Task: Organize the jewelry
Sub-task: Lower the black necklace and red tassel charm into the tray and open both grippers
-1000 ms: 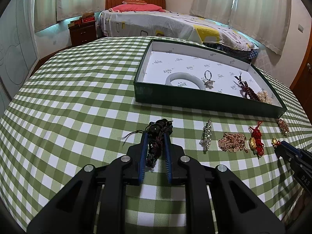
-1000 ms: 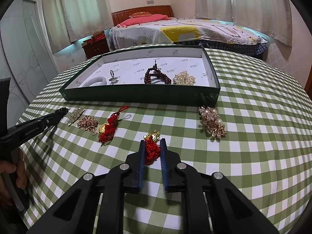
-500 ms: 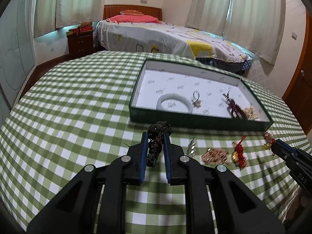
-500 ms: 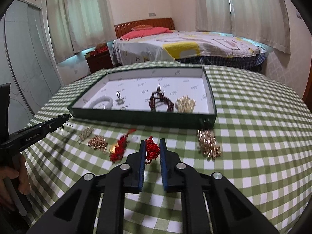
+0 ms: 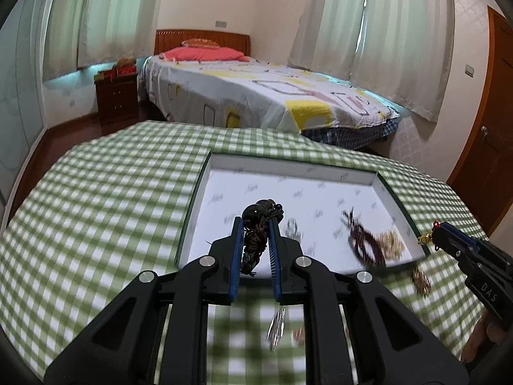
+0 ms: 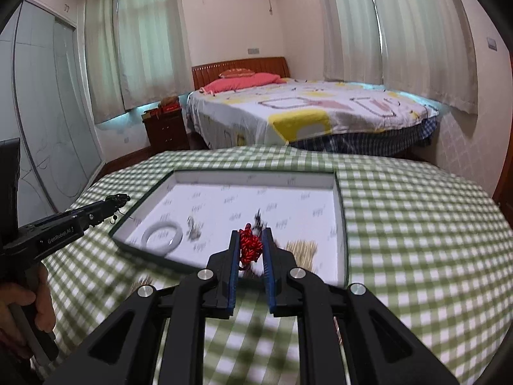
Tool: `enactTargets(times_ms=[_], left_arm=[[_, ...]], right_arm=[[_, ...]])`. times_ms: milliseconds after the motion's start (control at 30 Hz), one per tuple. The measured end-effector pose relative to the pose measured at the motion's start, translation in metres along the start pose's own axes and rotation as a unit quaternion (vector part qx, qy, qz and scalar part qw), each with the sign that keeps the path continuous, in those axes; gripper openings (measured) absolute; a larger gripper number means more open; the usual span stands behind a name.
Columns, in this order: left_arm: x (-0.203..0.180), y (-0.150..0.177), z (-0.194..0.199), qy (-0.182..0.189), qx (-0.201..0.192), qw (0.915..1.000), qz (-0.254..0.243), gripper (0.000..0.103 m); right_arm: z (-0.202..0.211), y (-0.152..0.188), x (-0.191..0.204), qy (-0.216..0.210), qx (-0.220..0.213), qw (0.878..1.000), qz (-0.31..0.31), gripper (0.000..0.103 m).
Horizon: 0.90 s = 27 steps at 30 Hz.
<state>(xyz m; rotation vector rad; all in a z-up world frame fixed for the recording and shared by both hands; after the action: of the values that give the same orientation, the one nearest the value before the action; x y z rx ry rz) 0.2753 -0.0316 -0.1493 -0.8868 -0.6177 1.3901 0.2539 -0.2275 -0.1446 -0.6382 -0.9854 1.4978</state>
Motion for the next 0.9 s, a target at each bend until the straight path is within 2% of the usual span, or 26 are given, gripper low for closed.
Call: enactTargets(times_ms=[167,300,567,800,900], left_arm=[[-0.002,-0.020,-0.030,-0.005,-0.004,1.0000,-0.007,0.016],[0.003,-0.024,-0.063,-0.008,0.017,0.9998,-0.003,0.016],[0.023,-0.003,-0.125,-0.020,0.087,0.9959,0.010,0.016],[0.028,0.009,-0.145,-0.026,0.122,0.9920,0.016,0.016],[0.027,0.012,-0.146,-0.026,0.126,0.9916,0.013,0.017]], right_arm=[[-0.023,-0.018,-0.012,0.012,-0.008,1.000,0.003,0.015],[-0.050,-0.018,-0.025,0.024,0.007,1.000,0.000,0.015],[-0.103,0.005,-0.056,0.037,0.072,0.996,-0.021,0.015],[-0.114,0.010,-0.061,0.039,0.100,0.994,-0.029,0.015],[-0.117,0.014,-0.062,0.037,0.112,0.993,-0.030,0.016]])
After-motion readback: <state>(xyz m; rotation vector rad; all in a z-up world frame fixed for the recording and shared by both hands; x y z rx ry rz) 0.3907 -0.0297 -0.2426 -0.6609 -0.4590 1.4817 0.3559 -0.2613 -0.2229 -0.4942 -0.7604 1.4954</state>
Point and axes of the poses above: each gripper's, at about its wrist camera, not at the fingertips, and z roughly against the way its jaws point, x to its left, y to its underside, the point moved 10 cm from there along -z, roughly the way its jaws point, and after that the axes turned 2 degrees about -x, right-handed, at the moved point
